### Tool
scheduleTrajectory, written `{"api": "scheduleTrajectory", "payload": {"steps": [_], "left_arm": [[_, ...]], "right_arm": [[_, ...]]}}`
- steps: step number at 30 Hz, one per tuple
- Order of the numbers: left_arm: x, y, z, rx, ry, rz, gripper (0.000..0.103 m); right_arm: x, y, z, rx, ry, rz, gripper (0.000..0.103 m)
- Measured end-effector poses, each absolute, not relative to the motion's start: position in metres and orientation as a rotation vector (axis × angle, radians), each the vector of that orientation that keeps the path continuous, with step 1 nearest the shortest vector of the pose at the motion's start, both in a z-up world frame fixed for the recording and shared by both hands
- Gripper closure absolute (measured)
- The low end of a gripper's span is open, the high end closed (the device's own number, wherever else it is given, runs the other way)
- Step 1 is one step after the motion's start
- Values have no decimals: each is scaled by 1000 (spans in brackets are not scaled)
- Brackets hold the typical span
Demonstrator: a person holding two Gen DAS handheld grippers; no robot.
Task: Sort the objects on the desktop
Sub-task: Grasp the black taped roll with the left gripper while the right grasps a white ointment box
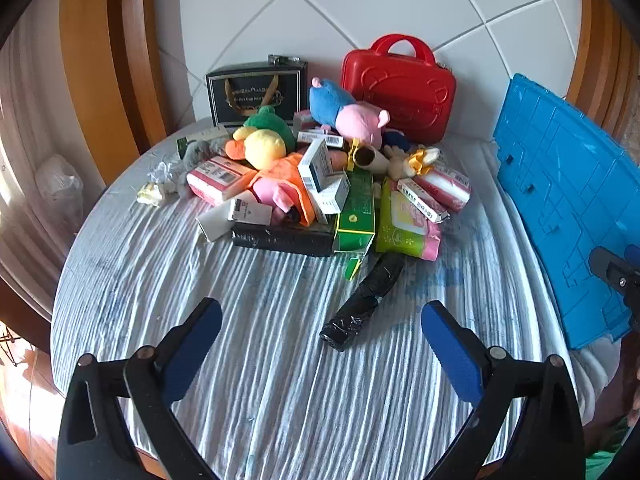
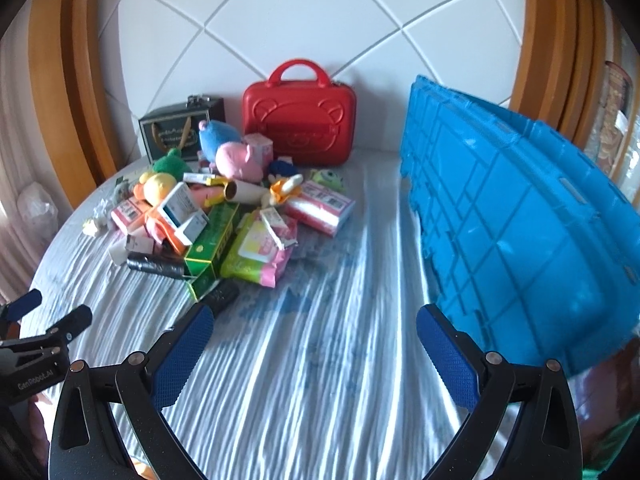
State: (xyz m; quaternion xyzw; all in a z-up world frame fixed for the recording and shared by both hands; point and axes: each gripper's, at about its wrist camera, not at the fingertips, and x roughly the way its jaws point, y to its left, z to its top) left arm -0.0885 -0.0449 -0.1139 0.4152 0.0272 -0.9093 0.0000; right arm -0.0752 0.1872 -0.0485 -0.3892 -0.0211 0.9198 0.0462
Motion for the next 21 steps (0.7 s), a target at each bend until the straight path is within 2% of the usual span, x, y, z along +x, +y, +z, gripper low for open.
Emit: {"api": "scheduleTrajectory", "payload": {"steps": [2, 7, 11, 13, 15, 17, 19, 21], "left_arm": [[-106, -36, -130, 1362, 80, -2829, 5], [-145, -18, -171, 1492, 79, -2757, 19], [-170, -7, -203, 1588, 73, -2709, 26], [-181, -2, -219, 1644, 76, -2684, 37], [-191, 2, -234, 1687, 71, -2660, 39], [-199, 5, -248, 1720, 56, -2644, 39], [-206, 7, -261, 1753, 51, -2632, 39], [-213, 7, -272, 1778, 77, -2626, 39]], "right_arm": [[-93, 193, -61, -1235, -74, 2807, 0], [-139, 211, -94, -1383, -77, 2804, 0], [-171, 223, -118, -1475, -52, 2787, 0], [-184, 227, -130, -1527, -25, 2792, 0], [-197, 226, -141, -1565, -44, 2779, 6], [-209, 224, -151, -1590, -58, 2763, 18], [-222, 221, -164, -1620, -58, 2748, 22], [-234, 217, -175, -1649, -49, 2740, 23]]}}
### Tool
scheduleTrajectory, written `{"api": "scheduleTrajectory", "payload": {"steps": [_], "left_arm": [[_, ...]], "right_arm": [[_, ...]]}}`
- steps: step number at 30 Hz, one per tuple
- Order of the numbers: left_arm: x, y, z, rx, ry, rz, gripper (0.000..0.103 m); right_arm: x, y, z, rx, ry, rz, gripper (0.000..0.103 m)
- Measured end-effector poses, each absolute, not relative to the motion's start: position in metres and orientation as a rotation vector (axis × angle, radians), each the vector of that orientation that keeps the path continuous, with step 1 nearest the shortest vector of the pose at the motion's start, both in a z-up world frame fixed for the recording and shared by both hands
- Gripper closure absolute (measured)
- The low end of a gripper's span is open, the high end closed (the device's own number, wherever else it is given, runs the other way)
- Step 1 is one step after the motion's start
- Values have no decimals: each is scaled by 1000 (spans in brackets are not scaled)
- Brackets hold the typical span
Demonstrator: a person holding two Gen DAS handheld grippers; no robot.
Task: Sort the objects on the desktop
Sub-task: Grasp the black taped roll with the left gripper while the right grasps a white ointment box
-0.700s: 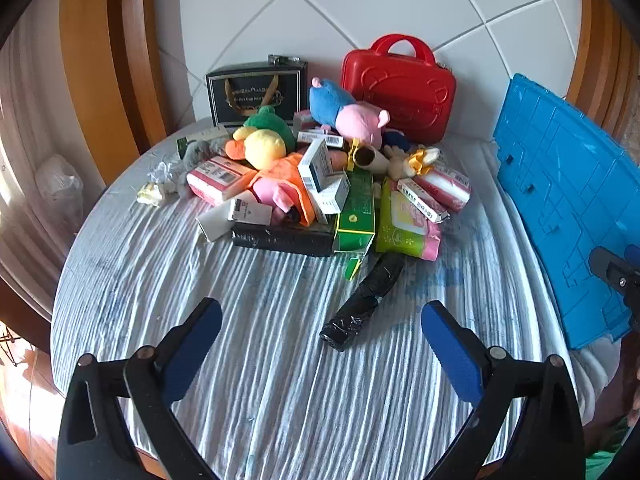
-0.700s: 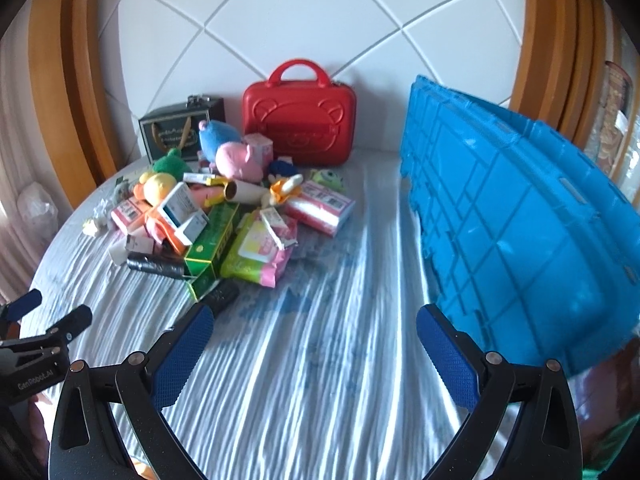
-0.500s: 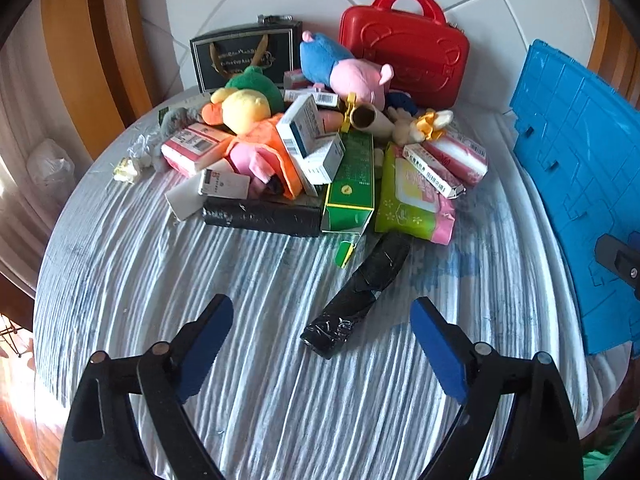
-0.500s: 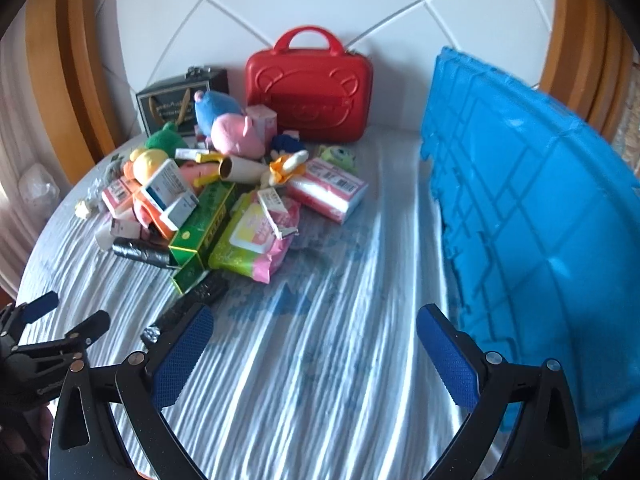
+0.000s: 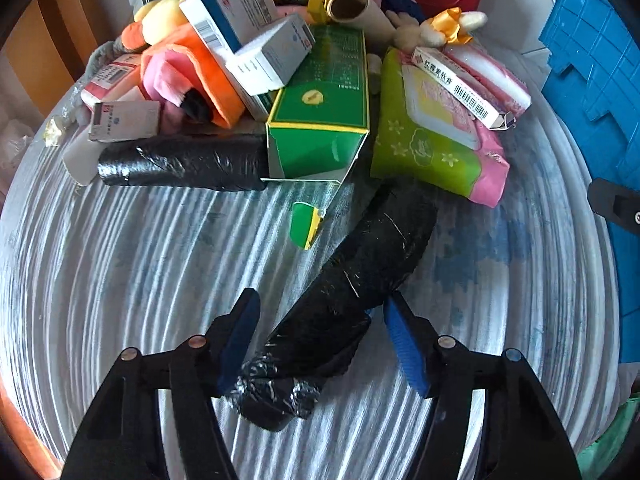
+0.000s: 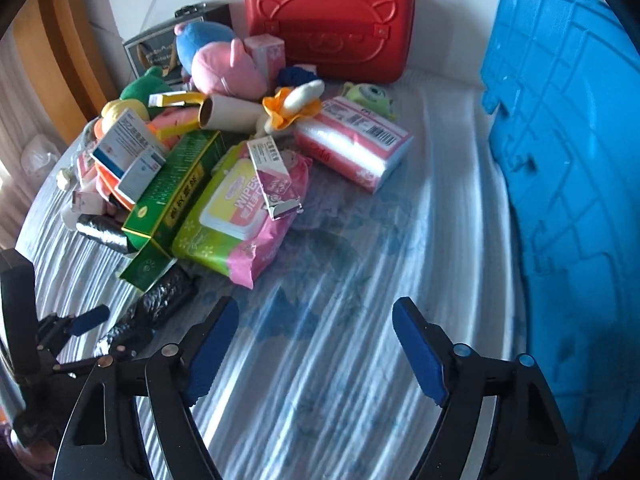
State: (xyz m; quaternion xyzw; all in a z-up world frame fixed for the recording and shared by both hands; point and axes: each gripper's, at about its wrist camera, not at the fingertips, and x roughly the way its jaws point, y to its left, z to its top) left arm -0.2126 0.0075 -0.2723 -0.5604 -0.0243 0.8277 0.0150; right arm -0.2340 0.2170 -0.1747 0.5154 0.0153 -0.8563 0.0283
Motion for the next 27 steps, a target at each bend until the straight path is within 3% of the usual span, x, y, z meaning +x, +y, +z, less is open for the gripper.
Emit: {"api": "scheduleTrajectory", "payload": {"steps": [2, 3, 5, 9, 18, 21, 22, 23, 27], "left_arm": [[-216, 6, -280, -1749, -67, 2600, 43], [-216, 5, -280, -1725, -51, 2626, 49], [-218, -1, -281, -1718, -66, 2634, 50], [-221, -24, -282, -1732, -113, 2678, 50], [-237, -19, -279, -1731, -120, 2635, 50], [-243, -11, -278, -1733, -133, 2622, 52], [-244, -8, -278, -1736, -125, 2618, 54], [-243, -4, -278, -1734, -122, 2615, 54], [-235, 7, -276, -1741, -134, 2598, 59]], "right_arm": [[-245, 211, -185, 1610, 46, -2626, 23], [-252, 207, -192, 1619, 37, -2611, 25], [-263, 200, -201, 1633, 9, -2586, 36], [-283, 190, -207, 1620, -68, -2586, 36], [-326, 190, -198, 1548, -15, -2662, 36], [-338, 183, -208, 1563, -13, -2629, 55], [-339, 182, -213, 1582, -7, -2614, 70], [-338, 181, -217, 1596, -4, -2605, 75], [-314, 177, -215, 1589, 44, -2598, 75]]}}
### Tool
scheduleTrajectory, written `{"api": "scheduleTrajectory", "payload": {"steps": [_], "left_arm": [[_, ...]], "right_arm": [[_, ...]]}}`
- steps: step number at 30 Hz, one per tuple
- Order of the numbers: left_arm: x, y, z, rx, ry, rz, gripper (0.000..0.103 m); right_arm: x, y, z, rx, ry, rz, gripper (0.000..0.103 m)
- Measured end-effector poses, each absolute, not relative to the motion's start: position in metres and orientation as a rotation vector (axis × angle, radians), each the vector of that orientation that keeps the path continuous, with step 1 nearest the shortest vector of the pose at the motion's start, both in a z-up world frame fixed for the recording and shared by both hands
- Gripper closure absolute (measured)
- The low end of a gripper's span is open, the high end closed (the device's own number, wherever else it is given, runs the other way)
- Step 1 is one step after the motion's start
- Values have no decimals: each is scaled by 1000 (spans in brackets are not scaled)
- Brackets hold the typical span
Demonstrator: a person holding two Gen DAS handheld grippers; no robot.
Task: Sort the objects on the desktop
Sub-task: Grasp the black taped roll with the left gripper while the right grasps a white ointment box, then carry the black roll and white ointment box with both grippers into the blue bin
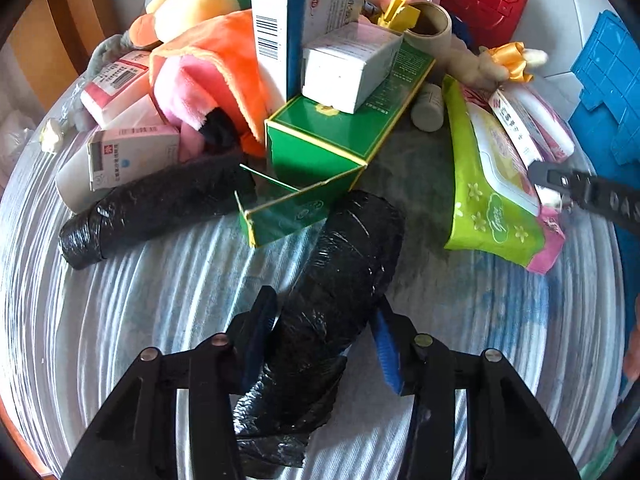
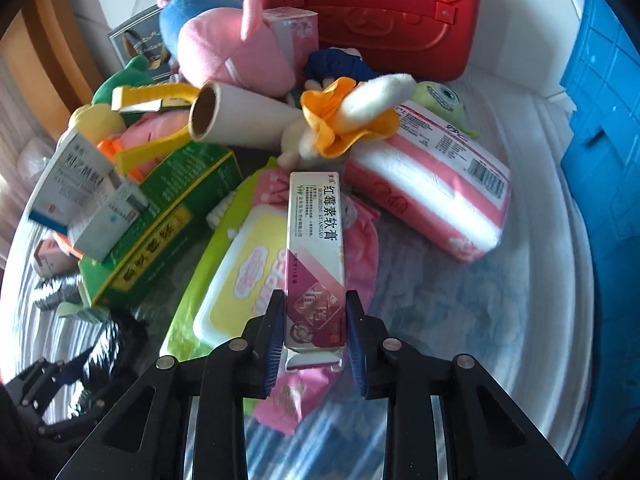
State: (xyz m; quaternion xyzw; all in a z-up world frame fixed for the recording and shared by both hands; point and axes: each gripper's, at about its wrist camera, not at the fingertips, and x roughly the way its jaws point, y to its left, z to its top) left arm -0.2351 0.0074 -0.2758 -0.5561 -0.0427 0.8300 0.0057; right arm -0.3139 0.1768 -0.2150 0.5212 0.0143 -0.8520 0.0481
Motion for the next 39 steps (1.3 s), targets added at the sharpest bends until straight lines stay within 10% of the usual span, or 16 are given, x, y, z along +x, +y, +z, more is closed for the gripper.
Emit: {"api": "scheduleTrajectory", "payload": {"steps": [21, 24, 39], "left_arm": [[-175, 97, -266, -1727, -18, 2561, 67], [-168, 117, -253, -1686, 9, 2581, 67], [-156, 20, -58, -1022, 13, 2703, 69]], "right_arm": [[-206, 199, -246, 1811, 25, -2519, 60], [-208, 195, -243, 1799, 108, -2570, 75], [-146, 164, -43, 1211, 31, -2939, 75]]}}
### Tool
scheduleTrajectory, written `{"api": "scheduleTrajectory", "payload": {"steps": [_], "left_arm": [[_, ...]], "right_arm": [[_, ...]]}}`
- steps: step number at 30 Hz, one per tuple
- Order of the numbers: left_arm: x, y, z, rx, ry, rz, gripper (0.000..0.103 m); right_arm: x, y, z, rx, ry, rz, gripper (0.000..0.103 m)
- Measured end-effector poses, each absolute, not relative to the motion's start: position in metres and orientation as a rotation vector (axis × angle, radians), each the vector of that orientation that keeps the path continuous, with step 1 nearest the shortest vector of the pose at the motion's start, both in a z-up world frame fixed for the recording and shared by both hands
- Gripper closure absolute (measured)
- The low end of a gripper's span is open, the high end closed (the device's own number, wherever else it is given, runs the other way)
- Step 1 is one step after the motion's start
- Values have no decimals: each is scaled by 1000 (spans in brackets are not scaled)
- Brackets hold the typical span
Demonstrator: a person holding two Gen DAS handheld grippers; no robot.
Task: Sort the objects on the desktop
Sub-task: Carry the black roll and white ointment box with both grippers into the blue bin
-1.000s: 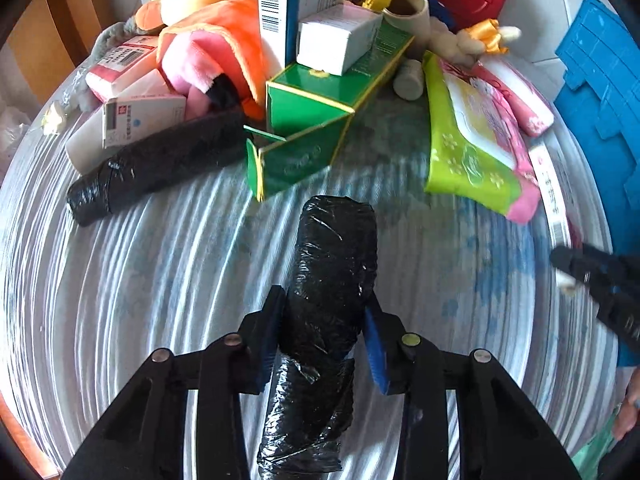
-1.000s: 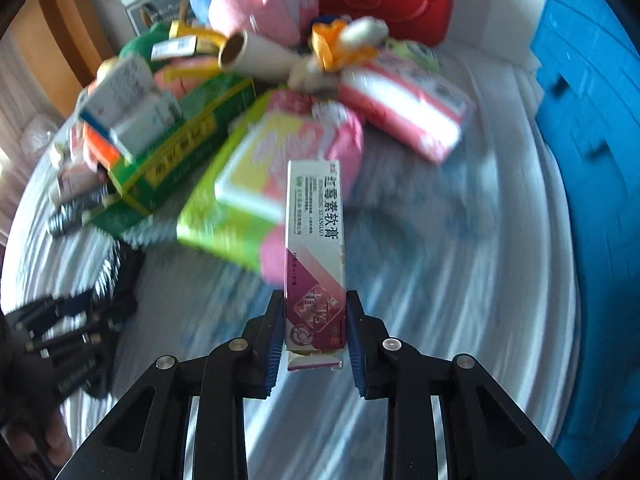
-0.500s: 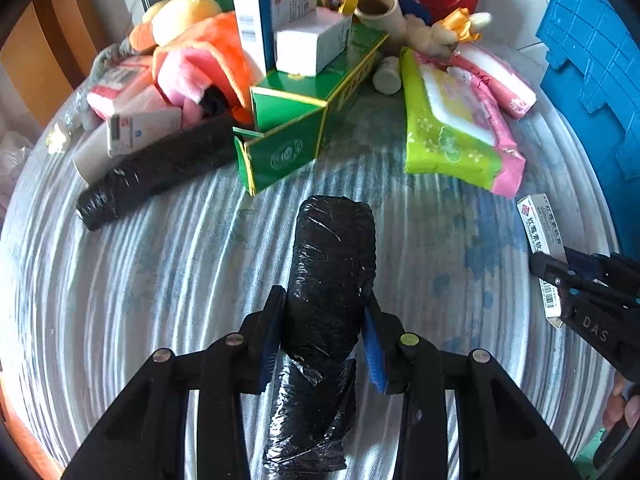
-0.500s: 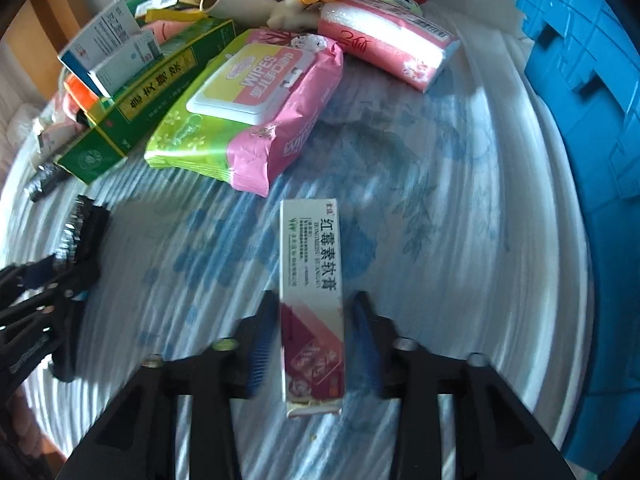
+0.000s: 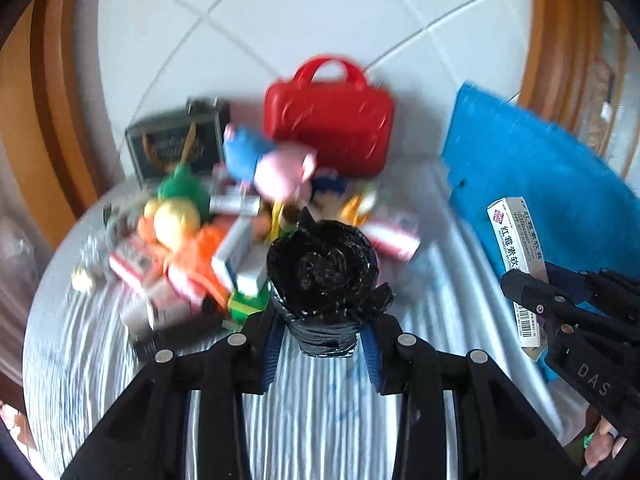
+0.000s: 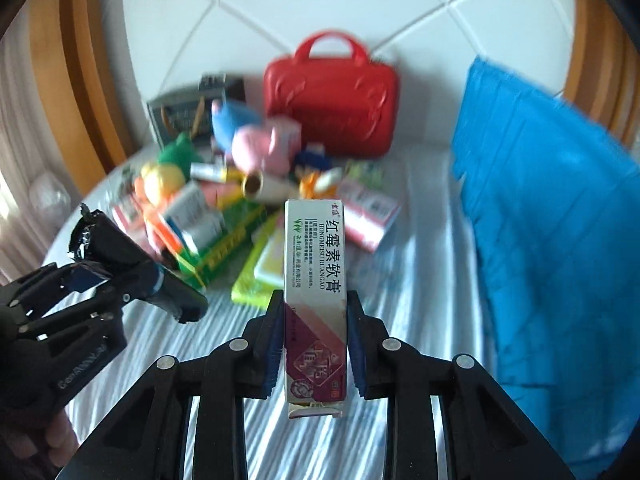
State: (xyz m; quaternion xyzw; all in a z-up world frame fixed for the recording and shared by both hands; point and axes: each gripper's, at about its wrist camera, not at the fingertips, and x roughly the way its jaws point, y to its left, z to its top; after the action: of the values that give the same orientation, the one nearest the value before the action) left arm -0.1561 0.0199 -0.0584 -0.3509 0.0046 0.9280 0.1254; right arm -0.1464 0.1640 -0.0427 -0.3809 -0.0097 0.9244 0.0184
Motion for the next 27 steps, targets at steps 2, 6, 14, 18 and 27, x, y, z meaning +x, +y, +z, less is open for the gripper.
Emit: {"api": "scheduleTrajectory", "payload": {"steps": [2, 6, 14, 18, 27], "left_arm": [[-147, 32, -28, -924, 23, 2702, 69], [-136, 68, 27, -749, 38, 2679, 69], [-107, 190, 105, -526, 16, 2587, 69], [-91, 273, 141, -473, -10, 2573, 69], [-122, 456, 135, -845, 7, 2480, 69]], "right_arm": [[-135, 171, -8, -1090, -32, 2877, 75], [-112, 197, 42, -927, -41, 2865, 75], [-63, 314, 109, -708, -12, 2764, 75], [-50, 404, 127, -692, -20, 2701, 75], [-79, 586, 106, -982, -39, 2648, 75]]}}
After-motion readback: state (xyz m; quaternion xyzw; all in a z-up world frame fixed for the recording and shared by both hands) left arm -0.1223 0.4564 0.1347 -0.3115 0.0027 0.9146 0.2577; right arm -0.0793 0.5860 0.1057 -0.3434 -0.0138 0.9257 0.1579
